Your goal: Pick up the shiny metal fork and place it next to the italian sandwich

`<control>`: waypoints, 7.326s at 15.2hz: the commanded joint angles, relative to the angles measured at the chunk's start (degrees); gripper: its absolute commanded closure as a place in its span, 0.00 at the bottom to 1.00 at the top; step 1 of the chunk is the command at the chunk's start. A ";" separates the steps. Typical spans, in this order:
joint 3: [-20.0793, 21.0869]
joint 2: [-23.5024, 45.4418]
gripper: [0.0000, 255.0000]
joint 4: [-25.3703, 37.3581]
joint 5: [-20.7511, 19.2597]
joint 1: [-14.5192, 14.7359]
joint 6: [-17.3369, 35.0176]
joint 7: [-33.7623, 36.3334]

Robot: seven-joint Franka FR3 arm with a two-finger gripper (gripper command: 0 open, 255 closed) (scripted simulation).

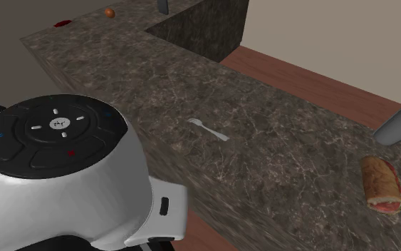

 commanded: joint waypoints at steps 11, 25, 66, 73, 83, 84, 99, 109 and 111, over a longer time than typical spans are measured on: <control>16.64 8.05 0.00 -0.39 10.05 -2.43 13.33 28.81; 37.87 37.70 0.00 16.44 1.38 -12.37 29.71 72.68; 32.11 78.52 1.00 50.76 -28.36 -2.11 27.17 115.58; 32.77 76.91 1.00 53.81 -27.11 -2.09 22.89 114.27; 33.37 75.63 1.00 59.73 -25.93 -1.45 16.16 112.56; 33.41 75.57 1.00 60.43 -25.86 -1.34 15.44 112.40; 32.87 71.97 1.00 62.75 -23.74 -6.43 11.28 105.24; 30.13 68.90 1.00 58.80 -21.52 -16.84 14.87 93.26; 29.44 69.03 1.00 59.06 -21.34 -18.53 15.20 90.88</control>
